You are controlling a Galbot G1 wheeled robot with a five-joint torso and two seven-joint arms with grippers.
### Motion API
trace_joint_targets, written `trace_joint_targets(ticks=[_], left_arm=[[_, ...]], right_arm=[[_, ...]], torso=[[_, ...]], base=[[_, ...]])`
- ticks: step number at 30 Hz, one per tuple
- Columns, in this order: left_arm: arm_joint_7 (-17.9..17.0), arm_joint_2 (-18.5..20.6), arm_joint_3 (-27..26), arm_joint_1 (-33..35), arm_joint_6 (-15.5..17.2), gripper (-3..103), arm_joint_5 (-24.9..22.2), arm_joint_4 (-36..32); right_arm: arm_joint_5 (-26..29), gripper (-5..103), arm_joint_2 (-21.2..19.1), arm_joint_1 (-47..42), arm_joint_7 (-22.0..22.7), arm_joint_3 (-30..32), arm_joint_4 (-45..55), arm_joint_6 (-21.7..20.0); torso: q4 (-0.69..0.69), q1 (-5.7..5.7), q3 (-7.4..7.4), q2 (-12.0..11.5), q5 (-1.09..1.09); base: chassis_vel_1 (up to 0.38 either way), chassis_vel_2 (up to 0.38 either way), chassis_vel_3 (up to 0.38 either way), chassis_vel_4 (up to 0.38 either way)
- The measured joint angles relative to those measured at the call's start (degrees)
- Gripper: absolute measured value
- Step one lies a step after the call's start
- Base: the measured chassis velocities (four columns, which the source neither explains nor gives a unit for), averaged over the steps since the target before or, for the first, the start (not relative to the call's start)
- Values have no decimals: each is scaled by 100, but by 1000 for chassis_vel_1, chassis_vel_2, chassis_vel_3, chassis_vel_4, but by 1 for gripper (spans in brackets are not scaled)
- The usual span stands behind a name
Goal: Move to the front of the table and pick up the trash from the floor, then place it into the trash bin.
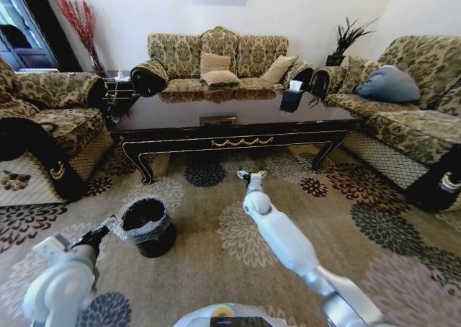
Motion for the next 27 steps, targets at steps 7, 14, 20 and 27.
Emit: trace_joint_targets(ticks=[7, 14, 20, 27], left_arm=[[849, -302, 96, 457, -1465, 100, 1619, 103], [1340, -324, 189, 345, -1910, 100, 1848, 206], [1553, -271, 372, 384, -2051, 100, 1876, 254], [1370, -289, 694, 527, -2165, 100, 2068, 388]], right_arm=[[-565, 100, -1019, -2054, -859, 1520, 1578, 803], [-750, 100, -804, -3299, -954, 2495, 2158, 1215], [-744, 100, -496, -3787, -782, 2701, 2268, 1397], [-821, 100, -409, -4104, -851, 2849, 2282, 1743]], torso=[[-4, 0, -1, 1, 1], [-3, 0, 0, 1, -1], [-3, 0, 0, 0, -1], [-3, 0, 1, 0, -1]], base=[[0, 0, 0, 0], [0, 0, 0, 0], [0, 0, 0, 0], [0, 0, 0, 0]])
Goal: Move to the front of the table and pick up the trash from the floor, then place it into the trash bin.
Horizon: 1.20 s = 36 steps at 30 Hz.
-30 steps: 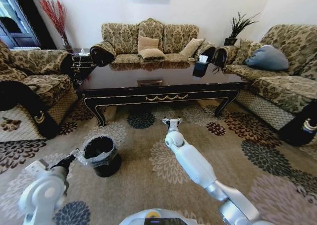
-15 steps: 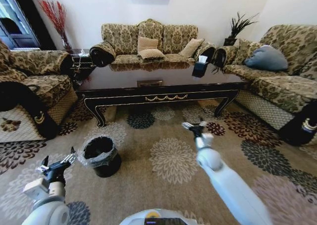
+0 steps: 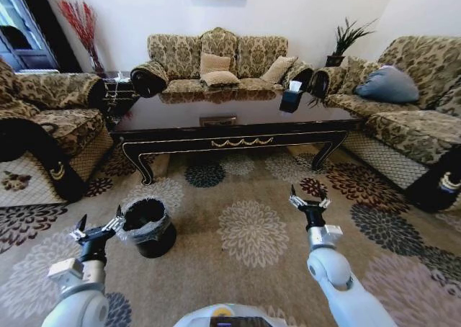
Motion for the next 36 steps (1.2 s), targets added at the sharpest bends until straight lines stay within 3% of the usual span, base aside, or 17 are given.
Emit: trace_joint_targets(ticks=[3, 9, 12, 16, 36], left_arm=[[2, -10, 130, -67, -37, 100, 34, 121], [421, -80, 270, -377, -326, 100, 418, 278], [611, -90, 294, -403, -520, 100, 480, 387], [715, -77, 260, -398, -579, 100, 454, 497], [721, -69, 243, -387, -570, 100, 412, 514]], right_arm=[[-156, 100, 38, -48, -95, 73, 31, 92], [-364, 100, 163, -120, -261, 186, 138, 248], [-371, 100, 192, -155, -648, 352, 6, 721], [-336, 100, 232, -183, -920, 479, -78, 917], [-312, 100, 236, -172, -946, 478, -100, 925]], torso=[[0, 0, 0, 0, 0], [-1, 0, 0, 0, 0], [0, 0, 0, 0, 0], [-1, 0, 0, 0, 0], [0, 0, 0, 0, 0]], base=[[0, 0, 0, 0], [0, 0, 0, 0], [0, 0, 0, 0], [0, 0, 0, 0], [0, 0, 0, 0]])
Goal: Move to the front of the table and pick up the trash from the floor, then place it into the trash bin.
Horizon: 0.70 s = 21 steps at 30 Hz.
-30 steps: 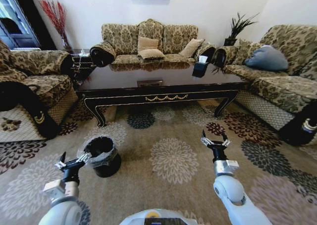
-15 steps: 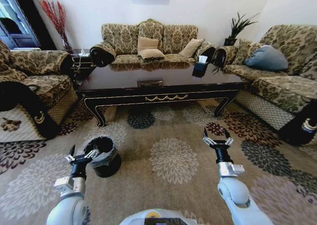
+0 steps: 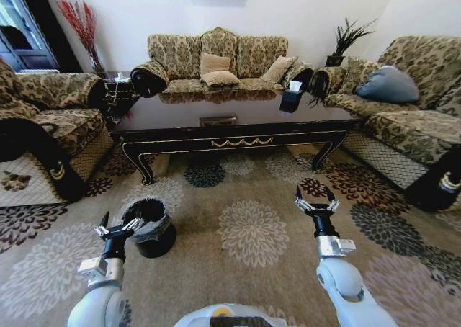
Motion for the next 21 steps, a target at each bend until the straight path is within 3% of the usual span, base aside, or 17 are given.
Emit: trace_joint_targets(ticks=[9, 21], left_arm=[[-4, 0, -3, 0, 6, 100, -4, -4], [-9, 0, -4, 2, 12, 100, -6, -9]], right_arm=[[3, 100, -2, 4, 9, -4, -1, -10], [4, 100, -2, 6, 15, -8, -2, -20]], torso=[[0, 0, 1, 0, 0], [0, 0, -1, 0, -3]], base=[[83, -81, -73, 64], [254, -268, -249, 254]])
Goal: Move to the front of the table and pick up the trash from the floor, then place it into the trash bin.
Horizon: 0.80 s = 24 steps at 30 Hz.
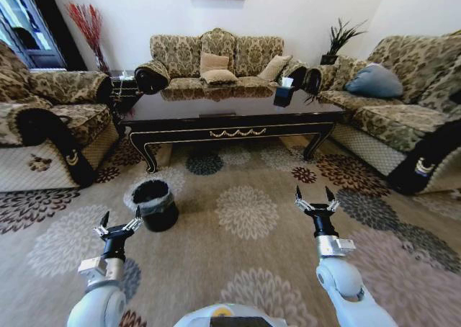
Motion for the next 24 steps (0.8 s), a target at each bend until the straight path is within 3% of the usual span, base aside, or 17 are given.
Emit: trace_joint_targets(ticks=[3, 6, 8, 24], left_arm=[[-1, 0, 0, 0, 2, 100, 0, 0], [-2, 0, 0, 0, 4, 100, 0, 0], [-3, 0, -1, 1, 4, 100, 0, -2], [-5, 1, 0, 0, 5, 100, -1, 0]], right_arm=[[0, 100, 0, 0, 2, -1, -1, -3], [0, 100, 0, 0, 3, -1, 0, -3], [0, 100, 0, 0, 4, -1, 0, -3], [1, 100, 0, 1, 5, -2, 2, -4]], torso=[[0, 1, 1, 0, 7], [0, 0, 0, 0, -2], [0, 0, -1, 0, 7], [0, 0, 1, 0, 2]], base=[[368, -362, -363, 354], [370, -364, -357, 364], [382, -373, -388, 386], [359, -349, -363, 347]])
